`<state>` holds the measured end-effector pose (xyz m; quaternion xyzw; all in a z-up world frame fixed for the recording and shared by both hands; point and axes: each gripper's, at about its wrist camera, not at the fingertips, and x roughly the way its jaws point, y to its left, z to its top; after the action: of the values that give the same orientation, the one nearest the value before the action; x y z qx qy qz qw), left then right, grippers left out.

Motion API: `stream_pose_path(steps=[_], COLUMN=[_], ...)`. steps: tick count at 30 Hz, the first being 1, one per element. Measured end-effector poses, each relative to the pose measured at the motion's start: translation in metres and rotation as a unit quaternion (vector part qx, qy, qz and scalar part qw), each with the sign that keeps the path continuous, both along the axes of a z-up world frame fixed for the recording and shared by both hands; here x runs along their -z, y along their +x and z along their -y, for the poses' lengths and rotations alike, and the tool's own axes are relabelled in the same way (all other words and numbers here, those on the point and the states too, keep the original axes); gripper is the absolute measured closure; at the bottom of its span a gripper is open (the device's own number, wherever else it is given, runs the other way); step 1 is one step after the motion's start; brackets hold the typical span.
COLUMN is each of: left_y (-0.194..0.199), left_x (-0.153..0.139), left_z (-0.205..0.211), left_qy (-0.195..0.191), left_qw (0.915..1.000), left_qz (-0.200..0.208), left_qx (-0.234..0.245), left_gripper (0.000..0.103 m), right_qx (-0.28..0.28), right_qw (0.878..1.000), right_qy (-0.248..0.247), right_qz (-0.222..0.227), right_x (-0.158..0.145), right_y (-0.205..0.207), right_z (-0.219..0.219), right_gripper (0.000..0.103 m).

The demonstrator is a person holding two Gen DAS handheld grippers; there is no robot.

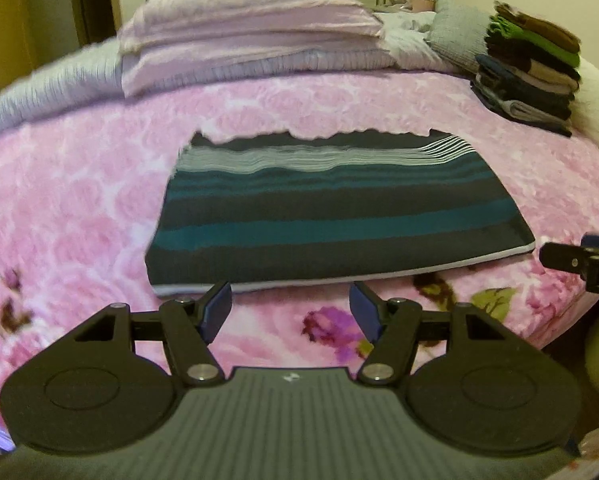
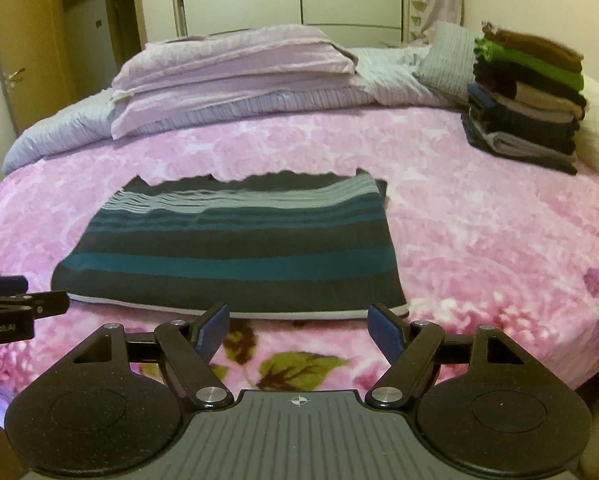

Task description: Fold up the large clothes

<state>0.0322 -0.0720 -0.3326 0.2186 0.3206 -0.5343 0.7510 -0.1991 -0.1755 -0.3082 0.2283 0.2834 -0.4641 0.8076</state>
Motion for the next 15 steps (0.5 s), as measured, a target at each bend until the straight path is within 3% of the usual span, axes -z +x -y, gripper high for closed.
stream_pose_path(steps=[3,5,7,10,12,15], left_y=[0.031,0.059,0.088,0.124,0.138,0.153], left_x=[0.020,0.036,0.053,0.078,0.091,0.105], left_z=[-0.003,-0.008,-0.013,-0.017,-0.017,-0.012], left_qy=[-0.010,-0.026,-0.046,-0.073,-0.088,-0.101], left_qw=[0.9975,0.9875,0.9688,0.9334,0.9147,0.8990], left_qz=[-0.064,-0.143,-0.219,-0.308,-0.344,-0.364], left_qx=[-0.029,-0.061,-0.106,-0.168,-0.194,-0.221], left_gripper=[0.042,0.042,0.043,0.044,0.044,0.048], right_qx=[0.030,0.051,0.074,0.117,0.147,0.182], right_qw=[0.997,0.986,0.969,0.938,0.919,0.898], right_qy=[0.050,0.098,0.141,0.190,0.210,0.230], right_qz=[0.057,0.124,0.187,0.266,0.298,0.329], right_x=[0.019,0.034,0.049,0.071,0.083,0.100], right_y=[-0.018,-0.036,-0.051,-0.067,-0.073,-0.075], right_z=[0.019,0.036,0.051,0.074,0.087,0.104], right_gripper=[0.030,0.030,0.030,0.030,0.030,0.037])
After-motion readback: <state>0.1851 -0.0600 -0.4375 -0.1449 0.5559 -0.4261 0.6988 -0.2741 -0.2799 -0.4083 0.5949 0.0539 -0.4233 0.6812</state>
